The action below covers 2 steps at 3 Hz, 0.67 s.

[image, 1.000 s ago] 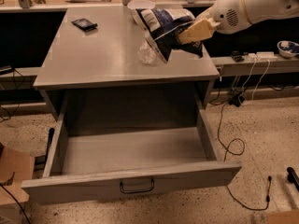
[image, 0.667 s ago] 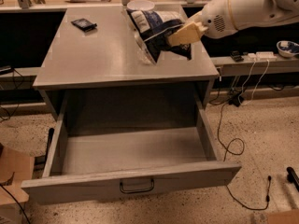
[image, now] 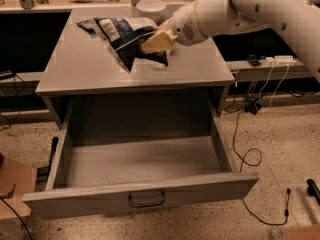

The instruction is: Pick blue chip bag from top drawer and place on counter

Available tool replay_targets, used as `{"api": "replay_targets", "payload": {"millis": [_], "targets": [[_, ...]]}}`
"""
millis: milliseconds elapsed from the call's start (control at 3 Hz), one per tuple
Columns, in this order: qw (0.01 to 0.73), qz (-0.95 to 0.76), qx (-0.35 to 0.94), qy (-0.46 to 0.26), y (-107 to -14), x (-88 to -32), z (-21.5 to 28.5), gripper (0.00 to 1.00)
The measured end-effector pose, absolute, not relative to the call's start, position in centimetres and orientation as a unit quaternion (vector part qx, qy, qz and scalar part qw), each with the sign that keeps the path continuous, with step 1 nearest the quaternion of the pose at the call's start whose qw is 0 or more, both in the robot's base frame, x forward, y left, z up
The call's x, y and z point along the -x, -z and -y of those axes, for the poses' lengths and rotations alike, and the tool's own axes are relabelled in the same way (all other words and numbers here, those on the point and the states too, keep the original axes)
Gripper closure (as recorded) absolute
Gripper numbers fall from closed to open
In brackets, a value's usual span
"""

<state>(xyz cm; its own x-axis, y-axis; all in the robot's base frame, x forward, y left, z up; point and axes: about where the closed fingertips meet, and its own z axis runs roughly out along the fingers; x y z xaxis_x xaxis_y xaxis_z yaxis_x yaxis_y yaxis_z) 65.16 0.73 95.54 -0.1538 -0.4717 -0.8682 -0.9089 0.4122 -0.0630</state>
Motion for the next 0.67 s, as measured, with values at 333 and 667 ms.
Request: {"api": "replay_targets", "payload": {"millis": [333,667], "targets": [[0.433,-0.713,0.486,-0.262,-93.7,-66.4,-4.8,0.83],[0.422,-0.716,0.482,-0.279,-91.1,-70.1,-8.8,0.52]]}}
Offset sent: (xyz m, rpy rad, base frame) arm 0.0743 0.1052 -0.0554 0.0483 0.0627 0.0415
